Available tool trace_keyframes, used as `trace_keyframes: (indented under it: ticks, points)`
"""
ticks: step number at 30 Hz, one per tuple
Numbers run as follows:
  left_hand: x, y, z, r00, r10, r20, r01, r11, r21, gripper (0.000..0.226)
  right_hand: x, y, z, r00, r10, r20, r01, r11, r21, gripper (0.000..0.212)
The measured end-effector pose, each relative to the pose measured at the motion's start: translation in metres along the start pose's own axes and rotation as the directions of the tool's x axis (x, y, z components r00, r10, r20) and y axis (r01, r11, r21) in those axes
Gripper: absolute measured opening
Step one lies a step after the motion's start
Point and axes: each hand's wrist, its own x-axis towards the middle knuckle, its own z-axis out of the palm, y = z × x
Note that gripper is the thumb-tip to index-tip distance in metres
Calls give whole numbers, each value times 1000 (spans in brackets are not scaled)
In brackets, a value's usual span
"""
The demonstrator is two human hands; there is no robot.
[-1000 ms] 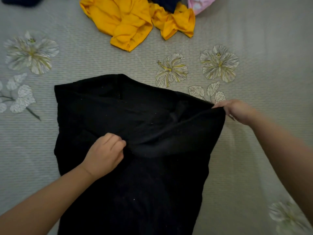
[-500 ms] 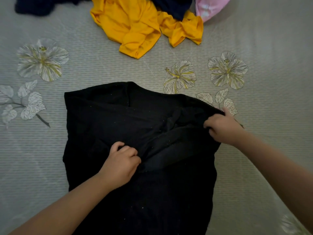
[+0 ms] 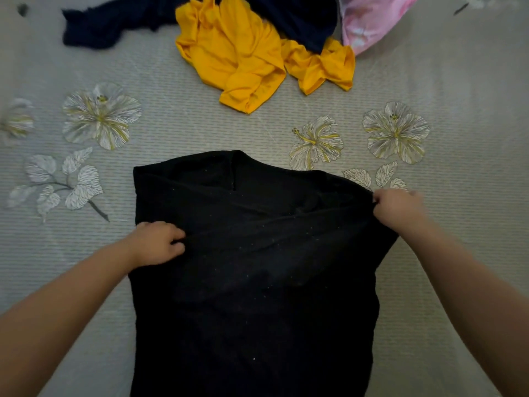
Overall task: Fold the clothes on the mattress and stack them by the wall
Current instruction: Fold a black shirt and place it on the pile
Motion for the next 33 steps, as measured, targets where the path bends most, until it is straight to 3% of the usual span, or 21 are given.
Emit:
trace_keyframes:
  ticks: [2, 4, 6, 8, 11, 13, 15, 17, 18, 21, 23, 25, 28, 33]
  points:
    - [-3, -14, -4, 986, -32, -164, -26, 939, -343, 16, 1, -4, 5, 999, 10, -30, -12, 999, -48, 23]
    - [-5, -18, -17, 941, -75, -330, -86, 889, -450, 11, 1, -8, 11, 996, 0, -86, -8, 996, -94, 16]
    - [6, -22, -24, 912, -93, -401, -50, 942, -331, 19, 0, -12, 17, 992, -4, -129, -18, 985, -170, 17]
    - [15, -20, -27, 900, -165, -403, 121, 984, -131, 28, 0, -15, 26, 981, 5, -192, -42, 981, -190, 25]
    - [22, -8, -23, 837, -238, -492, 286, 958, 23, 37, -5, -25, 35, 952, 44, -302, -59, 997, -40, 32]
    - [19, 5, -16, 750, -228, -621, 234, 969, -74, 38, -17, -37, 34, 918, 87, -386, -43, 992, 120, 37]
    - [12, 24, 3, 682, -21, -731, 41, 999, 9, 37, -36, -51, 37, 847, 26, -531, 78, 982, 173, 37]
    - [5, 37, 29, 733, 156, -663, -82, 987, 141, 45, -59, -65, 49, 776, -141, -615, 245, 966, 88, 45]
    - [2, 41, 40, 798, 158, -582, -89, 985, 146, 47, -71, -71, 60, 771, -220, -597, 308, 950, 48, 51]
    - [4, 38, 74, 922, -52, -385, 74, 996, 40, 63, -92, -84, 86, 865, -290, -410, 340, 939, 53, 60]
    - [9, 33, 88, 933, -113, -342, 134, 990, 40, 69, -94, -91, 99, 936, -239, -260, 275, 955, 111, 64]
    - [8, 33, 89, 939, -85, -334, 103, 994, 35, 69, -92, -95, 105, 959, -214, -188, 239, 963, 126, 63]
    - [6, 33, 86, 915, 11, -403, 33, 994, 103, 74, -88, -96, 111, 955, -193, -223, 216, 973, 80, 57]
    - [11, 34, 85, 904, 7, -428, 31, 996, 83, 70, -77, -94, 118, 932, -213, -294, 244, 967, 71, 65]
